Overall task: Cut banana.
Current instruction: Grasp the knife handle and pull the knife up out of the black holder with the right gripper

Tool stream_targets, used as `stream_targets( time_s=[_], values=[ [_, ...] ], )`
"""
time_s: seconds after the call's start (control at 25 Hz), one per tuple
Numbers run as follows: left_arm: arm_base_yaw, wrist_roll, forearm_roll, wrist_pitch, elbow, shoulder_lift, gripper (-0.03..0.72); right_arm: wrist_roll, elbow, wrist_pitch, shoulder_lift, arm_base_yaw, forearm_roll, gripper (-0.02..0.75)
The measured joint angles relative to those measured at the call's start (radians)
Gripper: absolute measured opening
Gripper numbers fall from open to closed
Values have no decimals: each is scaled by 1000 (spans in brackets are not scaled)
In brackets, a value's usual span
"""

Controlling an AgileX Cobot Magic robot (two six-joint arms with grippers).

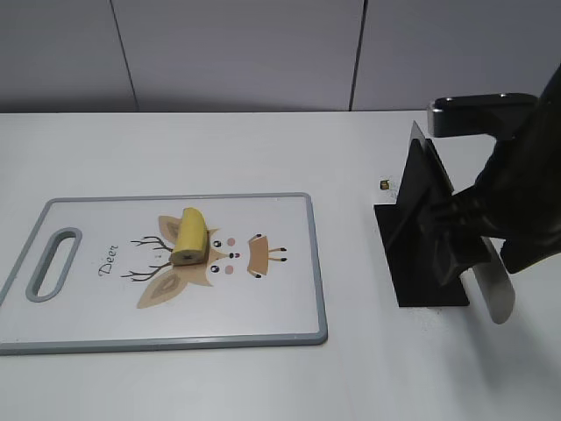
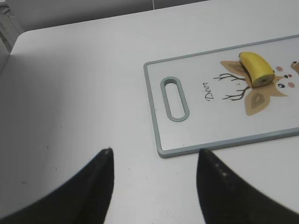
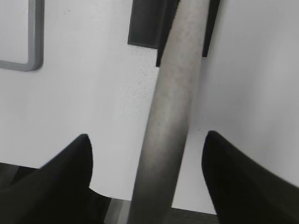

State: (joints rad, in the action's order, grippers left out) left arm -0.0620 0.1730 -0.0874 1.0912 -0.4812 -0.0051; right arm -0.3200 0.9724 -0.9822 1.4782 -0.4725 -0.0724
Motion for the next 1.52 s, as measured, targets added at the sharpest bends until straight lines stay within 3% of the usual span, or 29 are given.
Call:
stream_targets(
  time_s=[0.4, 0.68, 1.52],
  values=[
    [0, 0, 0, 0, 0, 0, 551, -34, 0, 21, 137, 0, 9, 475],
    [0, 0, 0, 0, 0, 0, 551, -82, 0, 18, 140, 0, 21, 176],
    [1, 0, 0, 0, 0, 0, 551, -129, 0, -12, -10, 1, 4, 168]
  ],
)
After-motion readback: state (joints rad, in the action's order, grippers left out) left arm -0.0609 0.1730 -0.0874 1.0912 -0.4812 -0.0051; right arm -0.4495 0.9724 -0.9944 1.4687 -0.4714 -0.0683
